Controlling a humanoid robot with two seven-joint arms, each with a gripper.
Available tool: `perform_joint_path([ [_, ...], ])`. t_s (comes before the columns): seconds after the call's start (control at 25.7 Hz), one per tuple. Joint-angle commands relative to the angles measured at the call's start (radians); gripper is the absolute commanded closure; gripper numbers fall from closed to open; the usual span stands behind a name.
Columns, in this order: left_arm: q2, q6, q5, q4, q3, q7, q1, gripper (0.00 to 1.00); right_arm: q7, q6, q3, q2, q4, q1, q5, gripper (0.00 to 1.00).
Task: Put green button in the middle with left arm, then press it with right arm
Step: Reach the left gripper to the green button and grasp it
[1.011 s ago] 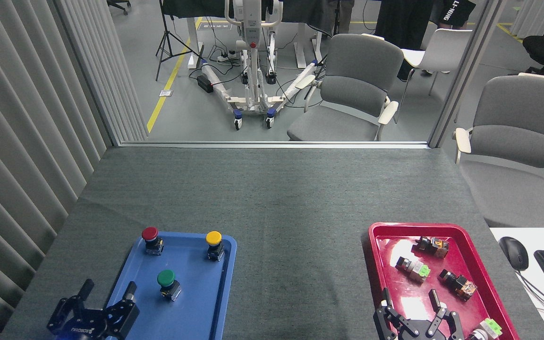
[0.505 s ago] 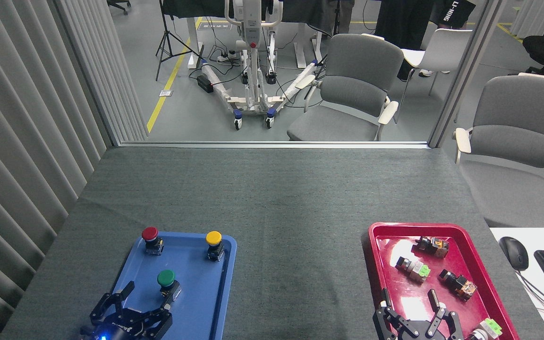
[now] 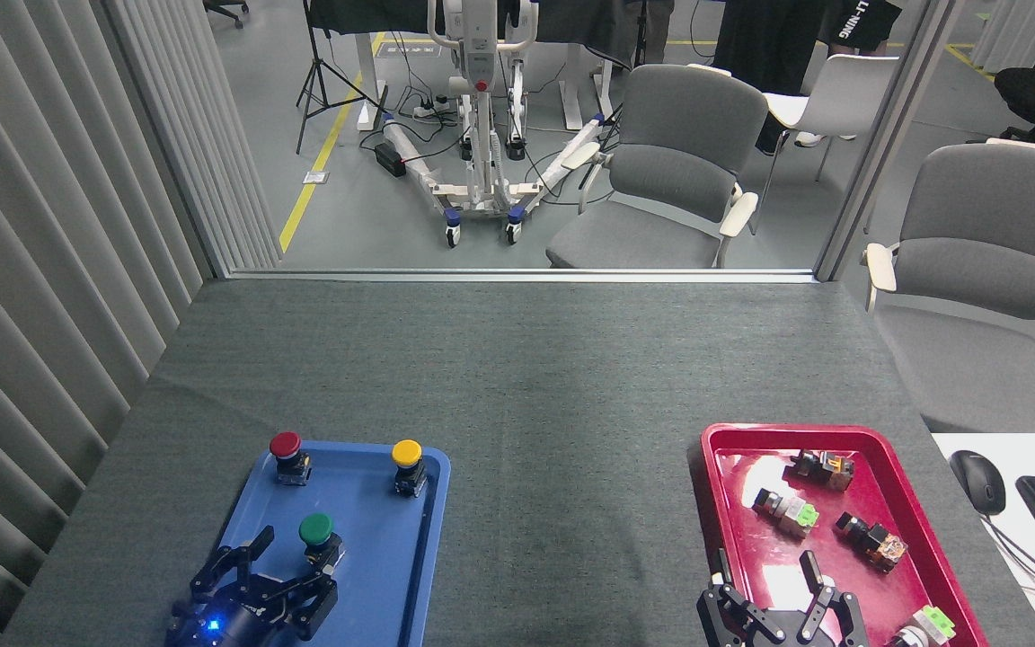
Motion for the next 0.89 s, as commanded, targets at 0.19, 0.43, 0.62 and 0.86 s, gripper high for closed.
perform_joint_path([
  [0.19,-0.006,0.007,0.001,0.076,-0.026,0.006,-0.047,0.23,0.012,0.011,0.000,0.018,-0.013,-0.016,0.003,0.00],
  [0.43,0.003,-0.002,0.009,0.068,-0.026,0.025,-0.043,0.82,0.007,0.001,0.002,0.012,-0.008,0.002,0.000,0.00],
  [0.62,0.002,-0.089,0.017,0.053,-0.022,0.037,-0.041,1.00,0.009,0.000,0.000,0.012,-0.008,-0.003,-0.001,0.00],
  [0.86,-0.046,-0.103,0.018,-0.065,-0.077,0.040,-0.046,1.00,0.015,0.008,0.006,0.025,-0.015,-0.001,0.000,0.00],
])
